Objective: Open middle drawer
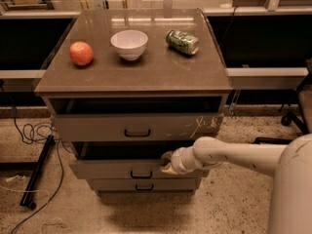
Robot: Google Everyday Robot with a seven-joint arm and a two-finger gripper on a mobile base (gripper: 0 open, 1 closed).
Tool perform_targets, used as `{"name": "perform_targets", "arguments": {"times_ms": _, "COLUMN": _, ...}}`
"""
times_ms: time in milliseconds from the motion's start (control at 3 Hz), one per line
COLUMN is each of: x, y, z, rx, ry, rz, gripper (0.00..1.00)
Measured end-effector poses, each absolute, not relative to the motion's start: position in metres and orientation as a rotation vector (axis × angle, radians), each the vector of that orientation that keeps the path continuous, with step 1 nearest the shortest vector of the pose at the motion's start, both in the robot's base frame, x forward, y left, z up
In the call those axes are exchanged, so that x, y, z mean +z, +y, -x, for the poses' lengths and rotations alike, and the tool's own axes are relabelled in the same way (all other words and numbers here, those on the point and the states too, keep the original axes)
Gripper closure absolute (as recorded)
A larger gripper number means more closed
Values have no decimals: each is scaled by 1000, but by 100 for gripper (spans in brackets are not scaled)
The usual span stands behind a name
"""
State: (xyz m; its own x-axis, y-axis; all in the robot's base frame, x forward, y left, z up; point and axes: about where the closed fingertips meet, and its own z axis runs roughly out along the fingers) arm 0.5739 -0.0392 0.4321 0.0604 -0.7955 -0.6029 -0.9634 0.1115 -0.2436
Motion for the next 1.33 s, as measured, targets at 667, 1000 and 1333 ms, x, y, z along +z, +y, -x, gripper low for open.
{"name": "perform_targets", "arguments": {"times_ms": 667, "x": 432, "y": -39, "z": -574, "rx": 344, "ry": 1767, "rz": 1717, "gripper": 9}}
{"name": "perform_targets", "arguments": {"times_ms": 1000, "x": 427, "y": -40, "z": -566, "rx": 360, "ry": 1764, "rz": 1726, "gripper": 32}}
{"name": "perform_targets", "arguments": {"times_ms": 1333, "x": 420, "y": -53, "z": -547, "rx": 388, "ry": 1767, "rz": 1736, "gripper": 55}}
